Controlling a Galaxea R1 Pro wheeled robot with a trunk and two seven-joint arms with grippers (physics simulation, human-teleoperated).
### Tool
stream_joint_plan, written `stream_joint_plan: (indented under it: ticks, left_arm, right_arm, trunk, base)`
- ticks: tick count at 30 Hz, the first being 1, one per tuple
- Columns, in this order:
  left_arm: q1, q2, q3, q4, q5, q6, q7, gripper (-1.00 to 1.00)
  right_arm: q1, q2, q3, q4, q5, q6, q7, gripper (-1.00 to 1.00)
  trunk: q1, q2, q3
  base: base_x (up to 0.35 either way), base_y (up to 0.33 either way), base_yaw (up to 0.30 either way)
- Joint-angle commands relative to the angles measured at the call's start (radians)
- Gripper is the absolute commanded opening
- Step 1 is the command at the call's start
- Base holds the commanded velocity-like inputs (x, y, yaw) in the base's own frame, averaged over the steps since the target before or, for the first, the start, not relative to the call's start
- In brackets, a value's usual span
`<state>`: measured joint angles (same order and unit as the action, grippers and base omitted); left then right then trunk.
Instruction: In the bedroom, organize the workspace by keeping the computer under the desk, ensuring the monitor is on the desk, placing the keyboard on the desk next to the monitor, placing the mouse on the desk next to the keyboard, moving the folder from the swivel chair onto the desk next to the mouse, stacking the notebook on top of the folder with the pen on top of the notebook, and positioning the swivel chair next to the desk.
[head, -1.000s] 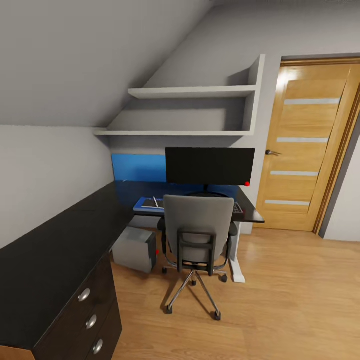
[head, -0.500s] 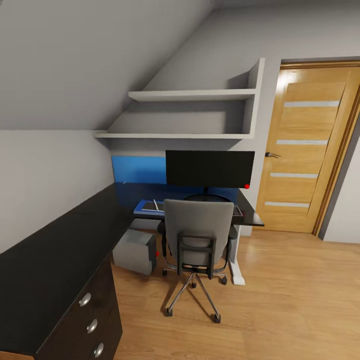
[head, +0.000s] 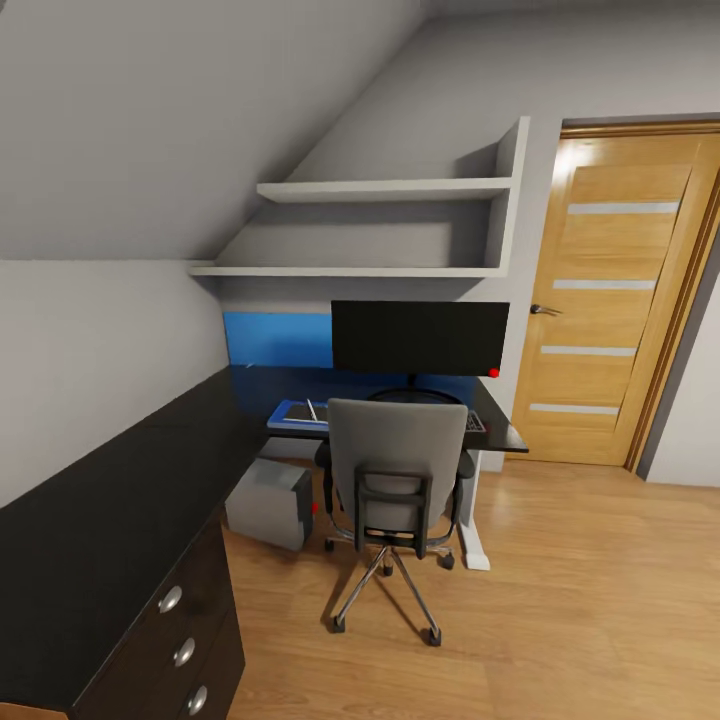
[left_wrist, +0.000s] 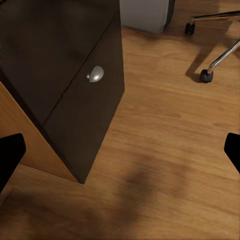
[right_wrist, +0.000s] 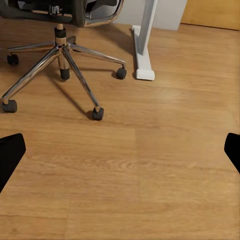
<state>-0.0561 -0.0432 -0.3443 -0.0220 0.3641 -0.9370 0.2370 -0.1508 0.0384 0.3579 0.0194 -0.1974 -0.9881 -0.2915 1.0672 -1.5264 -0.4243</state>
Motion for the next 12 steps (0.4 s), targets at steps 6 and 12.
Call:
stream_joint_plan:
  ticks: [6,12]
  left_arm:
    - [-0.001,0.001,-0.010,0.000,0.004,-0.002,0.007,1.00]
    - [-0.001,-0.001,-0.012,0.000,0.004,-0.001,0.006,1.00]
  right_arm:
    - [-0.001,0.000,0.009,0.002,-0.008,-0.004,-0.001,1.00]
    - [-0.001,0.001,0.009,0.002,-0.008,-0.004,-0.002,1.00]
  trunk:
    - [0.000,-0.001,-0.001]
    - [0.000,-0.001,-0.001]
  base:
    - [0.000,0.000,0.000]
    - [0.000,0.000,0.000]
